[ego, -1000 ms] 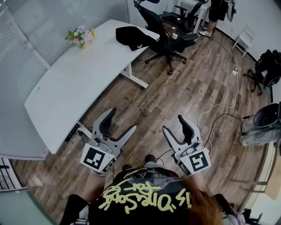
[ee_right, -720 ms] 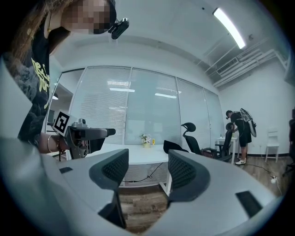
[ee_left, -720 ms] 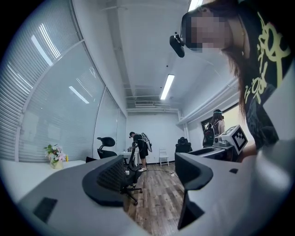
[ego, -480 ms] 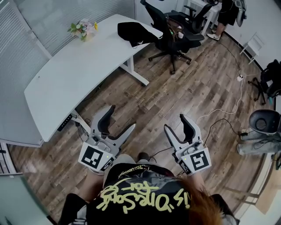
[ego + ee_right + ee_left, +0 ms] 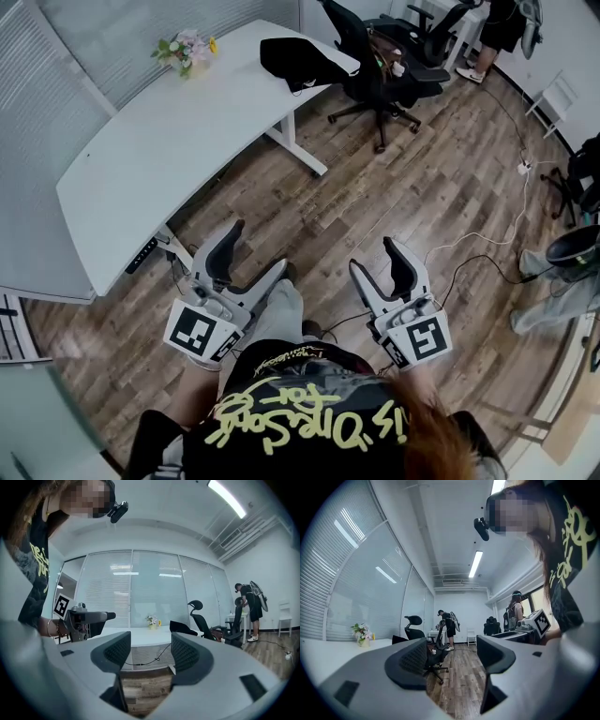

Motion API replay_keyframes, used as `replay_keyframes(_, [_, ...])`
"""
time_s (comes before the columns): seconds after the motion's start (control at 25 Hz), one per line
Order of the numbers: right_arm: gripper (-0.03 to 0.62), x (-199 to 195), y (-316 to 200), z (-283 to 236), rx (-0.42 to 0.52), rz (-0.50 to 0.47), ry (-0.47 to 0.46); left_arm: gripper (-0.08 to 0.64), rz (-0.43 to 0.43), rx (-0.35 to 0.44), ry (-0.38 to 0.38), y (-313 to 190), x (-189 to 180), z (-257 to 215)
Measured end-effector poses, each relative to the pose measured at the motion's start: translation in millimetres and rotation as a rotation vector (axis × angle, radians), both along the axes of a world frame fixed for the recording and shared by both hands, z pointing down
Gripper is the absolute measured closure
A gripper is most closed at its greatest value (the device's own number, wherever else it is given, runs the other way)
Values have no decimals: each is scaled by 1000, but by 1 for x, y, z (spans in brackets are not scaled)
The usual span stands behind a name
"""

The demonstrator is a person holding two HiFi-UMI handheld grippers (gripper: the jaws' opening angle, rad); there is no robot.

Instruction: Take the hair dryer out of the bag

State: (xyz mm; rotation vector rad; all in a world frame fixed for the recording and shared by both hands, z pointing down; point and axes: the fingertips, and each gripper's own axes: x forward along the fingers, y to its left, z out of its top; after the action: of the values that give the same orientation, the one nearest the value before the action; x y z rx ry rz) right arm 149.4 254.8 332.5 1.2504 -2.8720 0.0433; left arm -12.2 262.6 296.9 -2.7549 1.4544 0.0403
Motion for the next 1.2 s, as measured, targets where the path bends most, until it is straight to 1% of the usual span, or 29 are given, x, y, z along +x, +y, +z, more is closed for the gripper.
replay_keyframes(0.16, [341, 7, -13, 3, -4, 35, 27, 233, 32, 1, 12, -21, 4, 3])
replay_keyframes(0.28, [341, 15, -29, 3, -7, 72, 37, 233, 58, 23, 13, -40, 8, -3])
replay_keyframes(0.4, [341, 15, -50, 0, 4, 103, 40, 233, 78, 35, 8, -60, 4, -5])
replay_keyframes(0.6, [341, -3, -83, -6, 26, 121, 46, 235, 91, 22, 9, -97, -16, -2])
replay_keyframes(0.8, [341, -17, -125, -3, 10, 132, 69, 235, 104, 20, 15, -143, -31, -1])
replay_keyframes(1.0, [341, -31, -171, -4, 10, 129, 84, 241, 110, -6, 23, -190, -44, 8])
replay_keyframes(1.2, [341, -44, -211, -13, 28, 143, 75, 241, 142, 7, 16, -231, -49, 3])
